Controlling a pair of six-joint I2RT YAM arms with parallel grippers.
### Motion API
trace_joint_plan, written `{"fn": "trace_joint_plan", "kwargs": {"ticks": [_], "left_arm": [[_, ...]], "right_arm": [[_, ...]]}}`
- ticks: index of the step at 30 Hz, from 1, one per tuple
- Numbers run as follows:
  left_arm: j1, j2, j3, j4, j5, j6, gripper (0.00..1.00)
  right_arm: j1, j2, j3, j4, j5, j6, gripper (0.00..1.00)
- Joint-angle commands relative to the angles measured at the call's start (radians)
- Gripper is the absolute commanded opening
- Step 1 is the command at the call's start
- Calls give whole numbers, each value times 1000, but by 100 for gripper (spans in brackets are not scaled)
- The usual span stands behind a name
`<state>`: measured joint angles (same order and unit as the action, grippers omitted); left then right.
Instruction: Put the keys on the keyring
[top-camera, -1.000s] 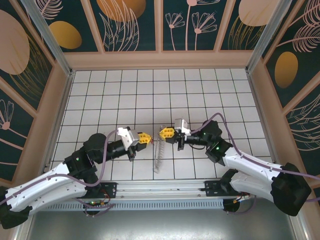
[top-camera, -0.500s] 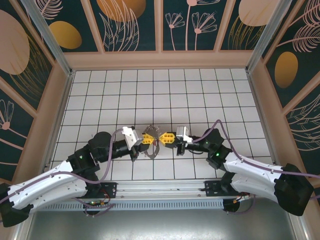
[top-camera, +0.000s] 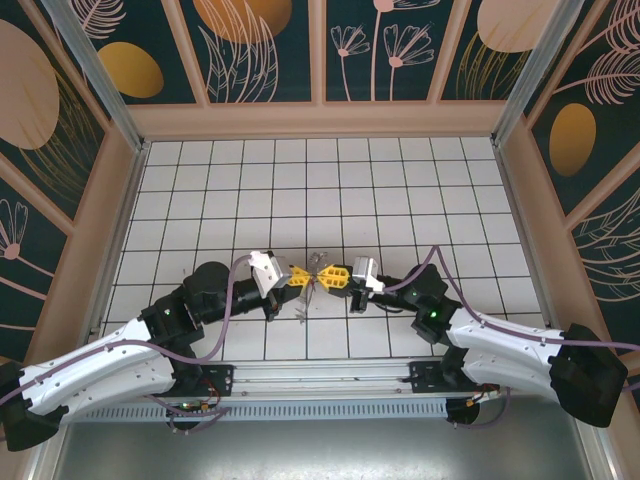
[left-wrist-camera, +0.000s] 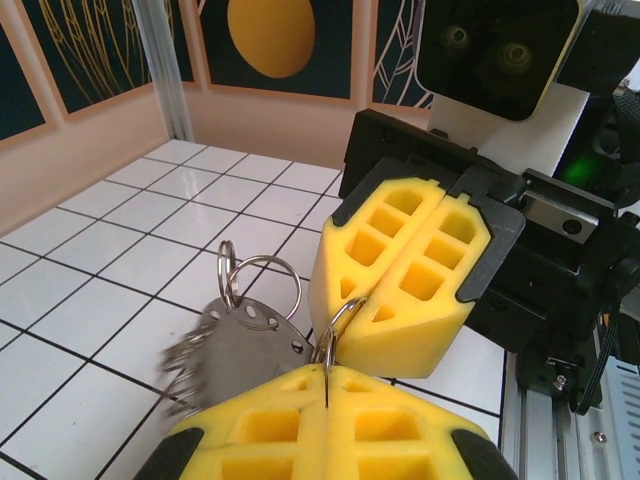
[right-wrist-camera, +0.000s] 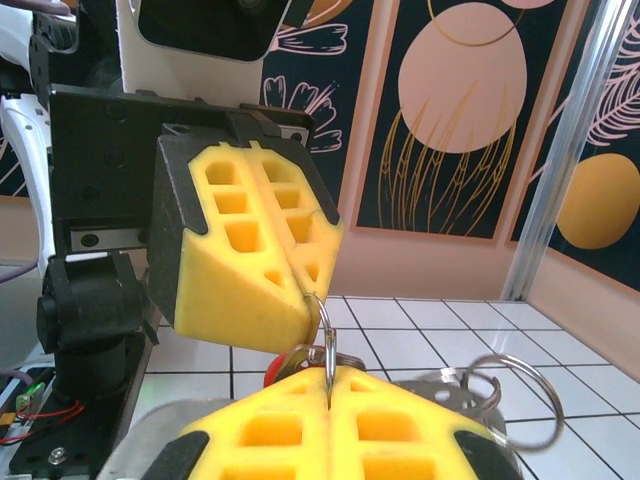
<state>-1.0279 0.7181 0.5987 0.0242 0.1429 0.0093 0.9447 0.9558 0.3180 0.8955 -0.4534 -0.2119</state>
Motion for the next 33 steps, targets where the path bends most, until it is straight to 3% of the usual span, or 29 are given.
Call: {"fn": "trace_joint_plan", "kwargs": {"ticks": [1,33], "left_arm": [[-3,1,27,14,-35,-19,0],[-4,24,22,-9,-130,-34,0]], "right_arm": [[15,-26,-6,92,15,-25,0],[58,-63,-11,67,24,-74,0]]}}
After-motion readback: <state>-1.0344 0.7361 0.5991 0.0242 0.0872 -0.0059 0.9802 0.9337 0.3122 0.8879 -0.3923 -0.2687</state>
